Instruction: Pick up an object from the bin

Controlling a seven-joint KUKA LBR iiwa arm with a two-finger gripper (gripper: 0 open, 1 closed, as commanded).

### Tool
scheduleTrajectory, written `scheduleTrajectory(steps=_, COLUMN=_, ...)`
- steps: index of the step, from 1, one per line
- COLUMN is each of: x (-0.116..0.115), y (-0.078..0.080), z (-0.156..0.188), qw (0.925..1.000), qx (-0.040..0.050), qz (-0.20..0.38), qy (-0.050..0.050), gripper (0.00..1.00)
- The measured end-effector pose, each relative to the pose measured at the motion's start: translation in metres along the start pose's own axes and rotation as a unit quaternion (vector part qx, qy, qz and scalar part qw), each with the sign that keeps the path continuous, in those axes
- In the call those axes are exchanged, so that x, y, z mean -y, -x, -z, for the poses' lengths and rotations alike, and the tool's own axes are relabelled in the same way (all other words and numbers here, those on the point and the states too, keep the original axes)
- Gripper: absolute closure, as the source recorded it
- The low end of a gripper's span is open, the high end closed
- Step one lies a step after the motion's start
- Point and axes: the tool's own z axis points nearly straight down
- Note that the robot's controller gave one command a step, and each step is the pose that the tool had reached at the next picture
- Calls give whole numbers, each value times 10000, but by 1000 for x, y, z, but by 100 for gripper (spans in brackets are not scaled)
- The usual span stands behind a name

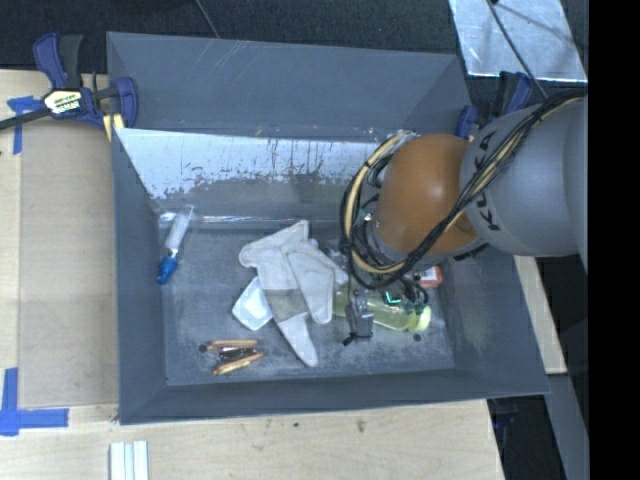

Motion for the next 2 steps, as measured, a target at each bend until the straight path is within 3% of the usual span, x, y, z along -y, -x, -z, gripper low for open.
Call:
scheduleTrajectory(steps=1, x=1, y=2, z=-6, qw=9986, qx=28, qz=525, qy=12, gripper=100)
scheduleTrajectory(steps=2, x=1, y=2, z=-6, qw=9986, qx=28, qz=524, qy=12, gripper=100)
